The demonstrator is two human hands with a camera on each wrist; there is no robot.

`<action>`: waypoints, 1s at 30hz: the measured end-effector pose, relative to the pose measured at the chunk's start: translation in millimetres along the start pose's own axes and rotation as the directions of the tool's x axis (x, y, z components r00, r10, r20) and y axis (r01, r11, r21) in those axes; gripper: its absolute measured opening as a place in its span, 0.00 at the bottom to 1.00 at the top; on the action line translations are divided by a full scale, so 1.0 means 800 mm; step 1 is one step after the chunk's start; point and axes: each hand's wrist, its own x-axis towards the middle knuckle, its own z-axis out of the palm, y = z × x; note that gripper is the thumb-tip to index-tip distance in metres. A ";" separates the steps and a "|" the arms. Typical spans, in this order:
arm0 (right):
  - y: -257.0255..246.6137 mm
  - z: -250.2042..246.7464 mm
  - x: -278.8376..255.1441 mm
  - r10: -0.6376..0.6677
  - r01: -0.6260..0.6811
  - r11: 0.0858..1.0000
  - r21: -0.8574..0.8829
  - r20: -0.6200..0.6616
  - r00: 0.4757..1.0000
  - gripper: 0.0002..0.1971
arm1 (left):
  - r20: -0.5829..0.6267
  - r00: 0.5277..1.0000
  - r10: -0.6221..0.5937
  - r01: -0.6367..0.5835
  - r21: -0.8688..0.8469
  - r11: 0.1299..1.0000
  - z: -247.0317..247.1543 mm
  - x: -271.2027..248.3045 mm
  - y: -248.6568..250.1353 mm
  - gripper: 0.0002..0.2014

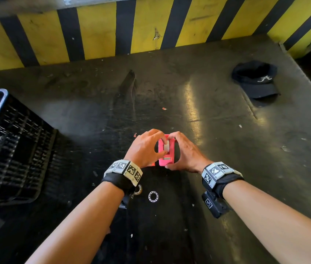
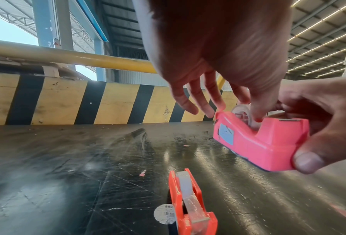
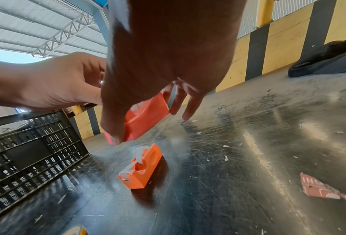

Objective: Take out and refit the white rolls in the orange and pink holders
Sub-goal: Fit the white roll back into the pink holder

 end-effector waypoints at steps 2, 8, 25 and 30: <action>-0.001 -0.001 -0.002 0.005 -0.005 1.000 -0.007 0.004 1.000 0.46 | 0.000 1.000 0.017 -0.017 0.012 1.000 -0.001 -0.002 0.003 0.10; -0.004 -0.005 -0.006 0.021 -0.020 0.999 -0.031 0.029 0.999 0.46 | 0.057 0.997 -0.042 0.041 0.024 0.999 -0.002 -0.001 0.007 0.06; 0.005 -0.005 0.002 0.061 -0.059 0.997 -0.042 0.034 0.998 0.44 | 0.133 0.991 -0.011 -0.026 0.268 0.963 0.010 -0.034 0.022 0.09; 0.012 -0.011 0.002 0.080 -0.078 0.996 -0.041 0.036 0.996 0.46 | 0.185 0.982 -0.022 -0.026 0.255 0.967 0.018 -0.034 0.024 0.13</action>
